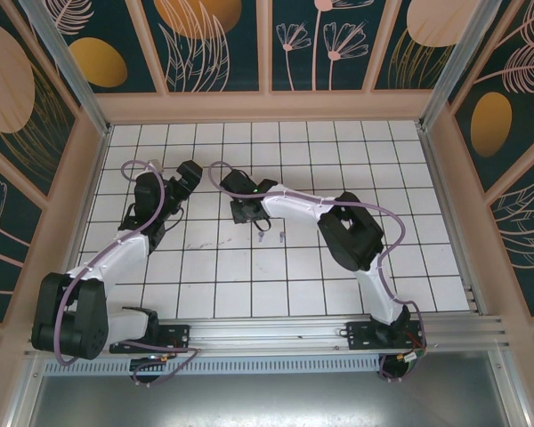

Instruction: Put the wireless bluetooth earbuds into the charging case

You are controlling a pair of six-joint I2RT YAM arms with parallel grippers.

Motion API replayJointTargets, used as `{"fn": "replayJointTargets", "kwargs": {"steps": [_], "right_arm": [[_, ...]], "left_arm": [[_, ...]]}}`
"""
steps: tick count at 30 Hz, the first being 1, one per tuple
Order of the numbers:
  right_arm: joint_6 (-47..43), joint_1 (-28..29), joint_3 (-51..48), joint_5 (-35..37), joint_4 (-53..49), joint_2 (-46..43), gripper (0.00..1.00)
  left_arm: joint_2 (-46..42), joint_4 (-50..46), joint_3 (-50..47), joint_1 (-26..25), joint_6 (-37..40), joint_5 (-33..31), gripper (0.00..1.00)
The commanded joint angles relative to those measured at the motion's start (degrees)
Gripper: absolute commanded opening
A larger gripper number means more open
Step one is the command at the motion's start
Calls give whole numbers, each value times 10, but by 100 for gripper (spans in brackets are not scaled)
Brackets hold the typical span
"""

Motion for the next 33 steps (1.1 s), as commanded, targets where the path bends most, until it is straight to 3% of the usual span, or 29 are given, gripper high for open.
{"fn": "replayJointTargets", "kwargs": {"steps": [1,16,24,33], "right_arm": [[-11,-3,1,13,-14,-2,43],[25,-4,51,16,-64,43,48],[34,-4,56,18,-69,53,61],[45,-3,70,11,-73,63,61]], "left_arm": [[7,5,18,-3,15,7,99],[3,11,9,-3,12,5,99],[0,16,5,-3,10,5,99],[-4,17,1,-3,11,4,99]]}}
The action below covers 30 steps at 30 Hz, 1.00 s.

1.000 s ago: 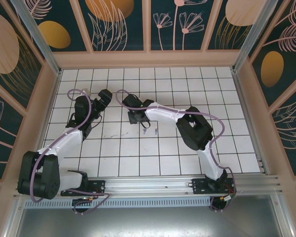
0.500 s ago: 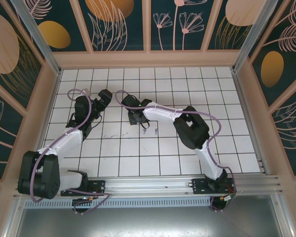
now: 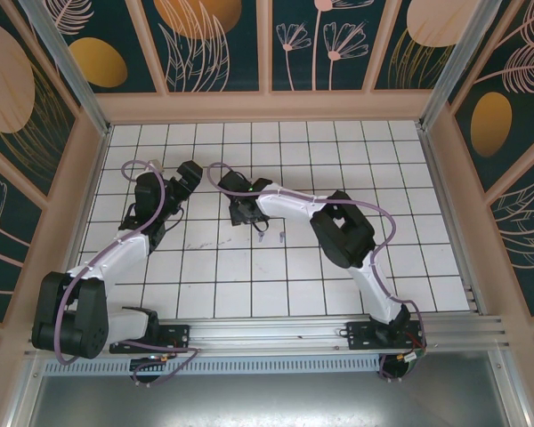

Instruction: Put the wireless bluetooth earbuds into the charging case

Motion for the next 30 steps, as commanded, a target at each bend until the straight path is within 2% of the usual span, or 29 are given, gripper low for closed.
{"fn": "replayJointTargets", "kwargs": {"steps": [1,8,11,19,30], "right_arm": [[13,-3,23,5,-21,20,60],[11,-3,20,-2,-15,13,44],[10,-3,17,-2,-10,-1,41],[11,-11,5,-7,6,-62,40],[29,-71,-64,-26,57,-186,40]], "left_arm": [[-5,16,2,-3,12,3,99],[-2,-41,32,-3,10,-8,99],[-3,-55,37,-3,11,-5,99],[-11,-14,6,-9,29,10,99],[21,37,6,-47,64,33,99]]}}
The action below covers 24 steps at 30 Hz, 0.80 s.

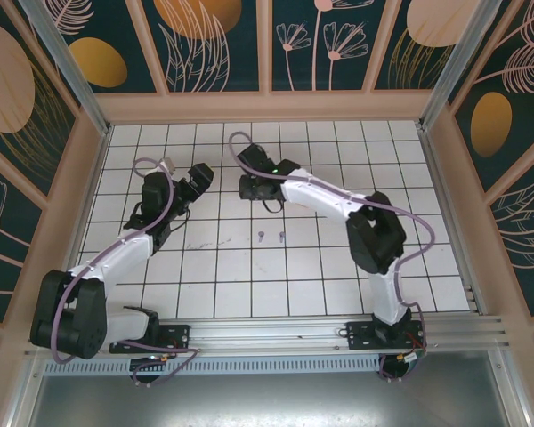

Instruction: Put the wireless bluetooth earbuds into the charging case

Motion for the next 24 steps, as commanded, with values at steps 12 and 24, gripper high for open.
{"fn": "replayJointTargets", "kwargs": {"steps": [12,24], "right_arm": [[87,-103,-137,-42,103,-153,40],[147,-127,-167,-79,155,-186,40]], "left_arm": [[63,142,-14,-47,32,76,98],[90,241,-27,-96,30,103,99]]}}
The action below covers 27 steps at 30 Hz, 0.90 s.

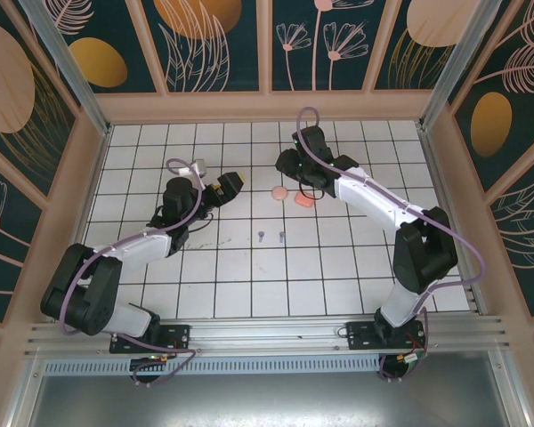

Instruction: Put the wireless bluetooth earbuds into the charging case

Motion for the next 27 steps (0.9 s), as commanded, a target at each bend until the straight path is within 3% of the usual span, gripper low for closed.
{"fn": "replayJointTargets", "kwargs": {"steps": [1,12,19,27], "right_arm": [[30,1,-7,-25,31,-23,40],[106,5,-27,-87,93,-22,40],[185,18,-53,-111,144,-21,40],[203,33,-46,-119,152,-15,40]], "left_arm": [[7,75,-14,-13,8,19,99],[56,151,-11,-54,0,20,97],[86,190,-2,-78,11,-24,85],[125,221,14,-92,16,-40,75]]}}
